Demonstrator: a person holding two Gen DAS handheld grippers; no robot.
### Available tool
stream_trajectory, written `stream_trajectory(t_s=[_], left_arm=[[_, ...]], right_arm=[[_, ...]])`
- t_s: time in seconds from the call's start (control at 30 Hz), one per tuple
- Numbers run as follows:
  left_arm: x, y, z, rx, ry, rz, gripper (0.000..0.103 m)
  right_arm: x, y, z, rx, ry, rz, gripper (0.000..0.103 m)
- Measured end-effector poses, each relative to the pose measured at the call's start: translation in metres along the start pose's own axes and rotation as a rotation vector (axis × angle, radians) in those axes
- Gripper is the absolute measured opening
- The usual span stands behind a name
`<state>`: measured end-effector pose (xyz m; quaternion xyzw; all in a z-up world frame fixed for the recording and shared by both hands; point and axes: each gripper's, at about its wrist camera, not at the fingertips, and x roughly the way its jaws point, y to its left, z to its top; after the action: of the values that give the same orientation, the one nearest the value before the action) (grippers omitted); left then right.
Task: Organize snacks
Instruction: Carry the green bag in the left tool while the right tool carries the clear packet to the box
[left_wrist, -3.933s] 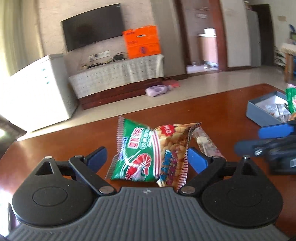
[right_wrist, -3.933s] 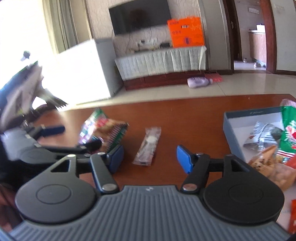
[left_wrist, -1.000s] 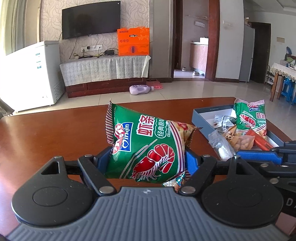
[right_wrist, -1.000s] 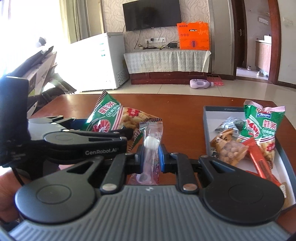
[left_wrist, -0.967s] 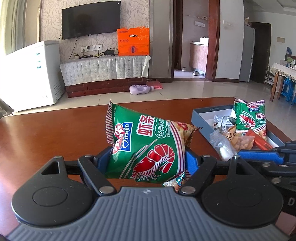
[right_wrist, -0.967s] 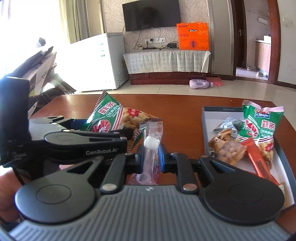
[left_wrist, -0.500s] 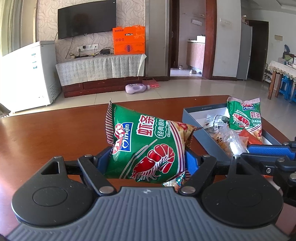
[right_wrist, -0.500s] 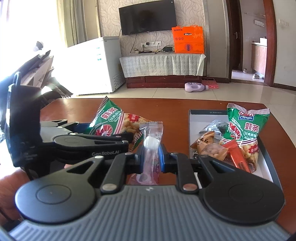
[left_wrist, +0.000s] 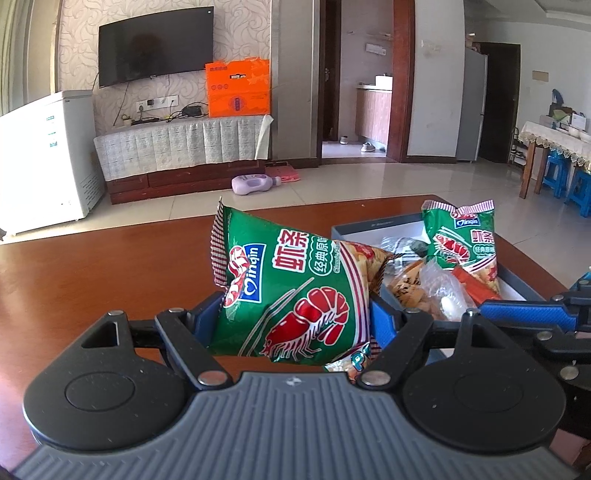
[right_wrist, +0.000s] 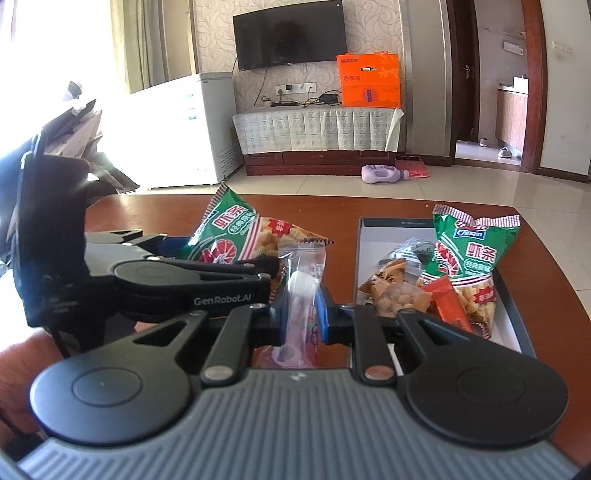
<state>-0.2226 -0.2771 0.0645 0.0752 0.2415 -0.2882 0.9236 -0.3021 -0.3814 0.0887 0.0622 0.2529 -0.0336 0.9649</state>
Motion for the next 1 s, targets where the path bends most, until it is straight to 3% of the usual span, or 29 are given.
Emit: stream_trajectory(t_s=[1.0], left_arm=[[0.018,-0.051,0.010,0.021,-0.026,-0.068,0.083]], right_arm=[[-0.027,-0.030,-0.005,0.020,-0.021,-0.053,0.019]])
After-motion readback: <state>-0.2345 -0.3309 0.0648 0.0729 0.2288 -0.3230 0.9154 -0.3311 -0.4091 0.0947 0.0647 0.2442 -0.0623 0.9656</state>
